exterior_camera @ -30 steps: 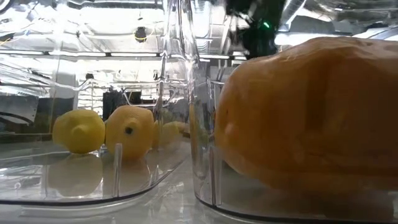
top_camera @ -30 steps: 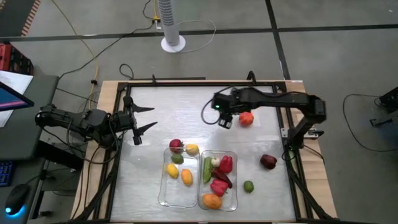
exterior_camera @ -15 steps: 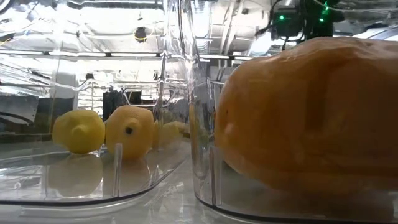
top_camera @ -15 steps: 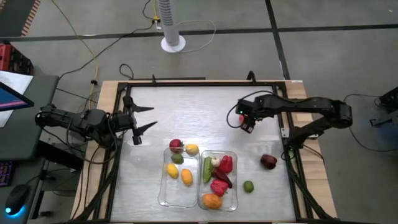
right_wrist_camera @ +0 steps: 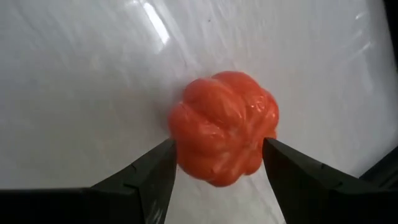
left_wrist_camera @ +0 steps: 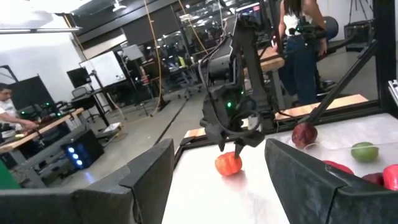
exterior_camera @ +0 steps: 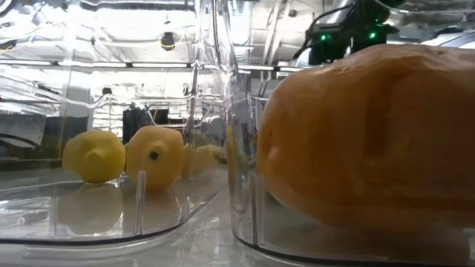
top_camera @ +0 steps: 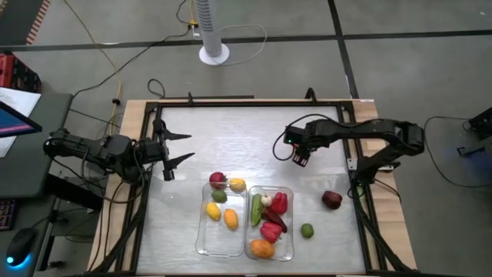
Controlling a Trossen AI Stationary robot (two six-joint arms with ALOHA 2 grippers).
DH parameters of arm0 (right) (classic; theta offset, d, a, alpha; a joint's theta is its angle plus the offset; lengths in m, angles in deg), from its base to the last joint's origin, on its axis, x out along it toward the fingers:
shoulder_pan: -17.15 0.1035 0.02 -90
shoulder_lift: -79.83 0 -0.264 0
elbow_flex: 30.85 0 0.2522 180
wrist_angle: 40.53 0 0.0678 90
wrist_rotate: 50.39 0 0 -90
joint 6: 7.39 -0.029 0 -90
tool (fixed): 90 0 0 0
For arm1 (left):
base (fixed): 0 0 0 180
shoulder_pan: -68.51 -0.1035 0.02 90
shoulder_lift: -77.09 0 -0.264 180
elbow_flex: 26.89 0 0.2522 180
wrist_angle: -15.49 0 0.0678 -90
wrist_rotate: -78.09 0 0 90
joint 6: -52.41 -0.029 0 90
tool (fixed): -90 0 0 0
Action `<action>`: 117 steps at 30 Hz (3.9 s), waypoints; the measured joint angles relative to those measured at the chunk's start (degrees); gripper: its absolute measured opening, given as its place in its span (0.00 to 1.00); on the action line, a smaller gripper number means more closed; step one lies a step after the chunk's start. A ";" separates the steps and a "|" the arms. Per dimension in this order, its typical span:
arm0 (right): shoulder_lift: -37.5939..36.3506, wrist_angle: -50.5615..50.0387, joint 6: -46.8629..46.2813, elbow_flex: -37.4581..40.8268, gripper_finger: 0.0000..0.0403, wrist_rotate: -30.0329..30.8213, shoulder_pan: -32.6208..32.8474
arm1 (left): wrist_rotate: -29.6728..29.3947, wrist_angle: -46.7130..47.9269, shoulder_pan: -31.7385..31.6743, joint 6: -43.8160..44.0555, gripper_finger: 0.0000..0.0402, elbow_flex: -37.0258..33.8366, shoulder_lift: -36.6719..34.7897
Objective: Sort produce into baskets
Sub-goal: Put the pumpkin into the right transparent bin, then put the lime into the left transparent bin
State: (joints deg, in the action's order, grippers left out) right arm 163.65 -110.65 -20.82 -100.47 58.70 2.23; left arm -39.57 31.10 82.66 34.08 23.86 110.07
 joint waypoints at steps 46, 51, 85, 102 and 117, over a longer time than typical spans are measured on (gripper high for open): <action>2.75 3.98 3.94 5.21 0.95 3.12 -7.13 | -0.15 0.52 0.01 0.00 0.60 0.00 0.00; 2.74 10.44 7.81 7.51 0.88 3.41 -7.44 | -0.17 0.18 0.00 0.00 0.60 0.00 0.01; 2.60 8.60 6.29 -13.21 0.60 -4.43 15.90 | -2.67 0.63 0.00 -0.97 0.60 0.00 -0.01; 2.73 2.33 -25.51 -21.49 0.68 -7.39 43.93 | -2.71 1.24 0.00 1.04 0.60 0.00 0.01; 2.70 -10.00 -49.19 -18.35 0.84 -21.89 45.16 | -2.71 1.64 0.00 0.87 0.60 0.00 0.01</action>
State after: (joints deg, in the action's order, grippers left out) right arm 166.35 -120.65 -70.01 -118.82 36.81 47.40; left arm -42.28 32.74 82.66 34.96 23.86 110.09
